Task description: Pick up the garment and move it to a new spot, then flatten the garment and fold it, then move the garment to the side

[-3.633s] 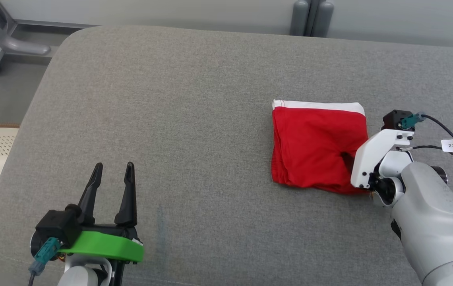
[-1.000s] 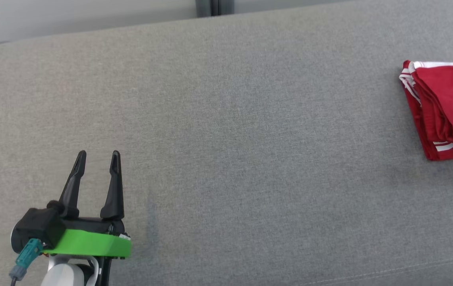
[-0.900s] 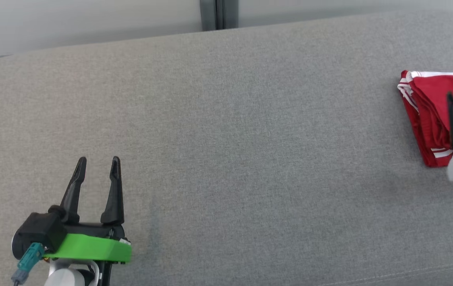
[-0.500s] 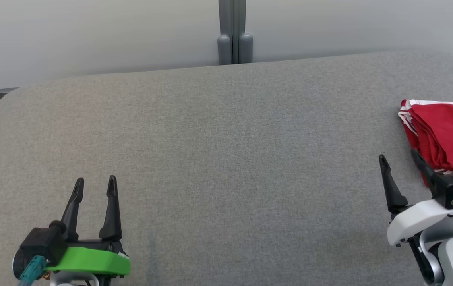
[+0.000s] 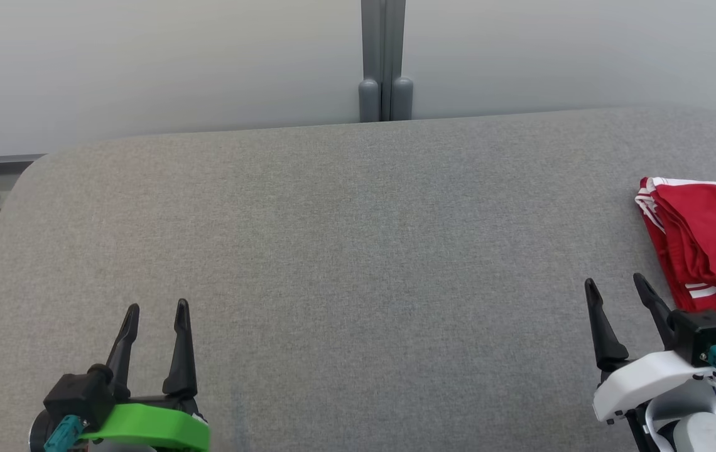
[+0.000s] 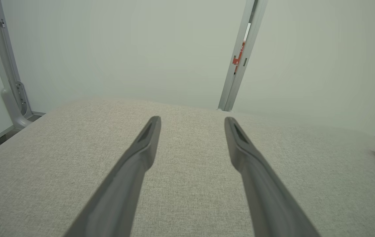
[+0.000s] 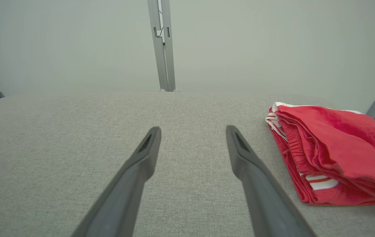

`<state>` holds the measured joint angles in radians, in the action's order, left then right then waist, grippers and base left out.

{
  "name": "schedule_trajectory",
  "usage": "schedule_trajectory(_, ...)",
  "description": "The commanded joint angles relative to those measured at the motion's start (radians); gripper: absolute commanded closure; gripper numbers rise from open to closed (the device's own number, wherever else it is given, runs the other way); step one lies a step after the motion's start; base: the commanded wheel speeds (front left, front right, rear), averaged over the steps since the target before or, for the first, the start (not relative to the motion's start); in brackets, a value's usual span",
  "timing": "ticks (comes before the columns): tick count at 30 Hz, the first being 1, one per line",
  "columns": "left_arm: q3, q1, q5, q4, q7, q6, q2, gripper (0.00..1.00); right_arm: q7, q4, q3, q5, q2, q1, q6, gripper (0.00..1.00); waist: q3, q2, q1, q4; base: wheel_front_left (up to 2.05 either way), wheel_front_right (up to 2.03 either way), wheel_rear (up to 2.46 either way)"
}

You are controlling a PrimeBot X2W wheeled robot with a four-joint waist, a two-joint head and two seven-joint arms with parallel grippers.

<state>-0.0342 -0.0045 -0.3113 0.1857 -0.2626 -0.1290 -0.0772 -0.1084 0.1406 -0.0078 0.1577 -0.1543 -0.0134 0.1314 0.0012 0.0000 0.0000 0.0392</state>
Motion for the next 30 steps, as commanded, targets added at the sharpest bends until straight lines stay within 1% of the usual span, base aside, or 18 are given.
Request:
schedule_trajectory(1,0.004,0.019,0.0,0.006,-0.002,-0.003,0.001,0.0,-0.009,0.005,-0.008,0.004,0.01,0.015,-0.002,0.0,-0.005,0.0,0.0,0.004,0.0,0.0,0.0)
schedule_trajectory(6,-0.003,0.02,-0.001,0.019,-0.002,-0.003,0.001,0.0,-0.019,0.011,-0.022,-0.005,0.029,0.024,-0.002,0.0,-0.01,0.0,0.0,0.012,0.0,0.0,0.0)
schedule_trajectory(14,-0.013,0.014,-0.001,0.03,-0.002,-0.003,-0.014,0.0,-0.028,0.012,-0.039,-0.01,0.056,0.04,-0.002,0.0,-0.015,0.0,0.0,0.019,0.0,0.0,0.0)
schedule_trajectory(28,-0.032,0.013,-0.018,0.037,-0.002,-0.003,-0.021,0.0,-0.021,0.01,-0.043,-0.012,0.07,0.054,-0.002,0.0,-0.019,0.0,0.0,0.012,0.0,0.0,0.0)
schedule_trajectory(29,-0.032,0.01,-0.011,0.039,0.0,0.0,-0.013,1.0,-0.024,0.015,-0.043,-0.004,0.072,0.045,0.0,1.0,-0.019,0.0,0.0,0.012,0.0,0.0,0.0)
schedule_trajectory(30,-0.033,0.011,-0.011,0.048,0.0,0.0,-0.01,1.0,-0.024,0.022,-0.043,-0.004,0.075,0.048,0.0,1.0,-0.019,0.0,0.0,0.012,0.0,0.0,0.0)
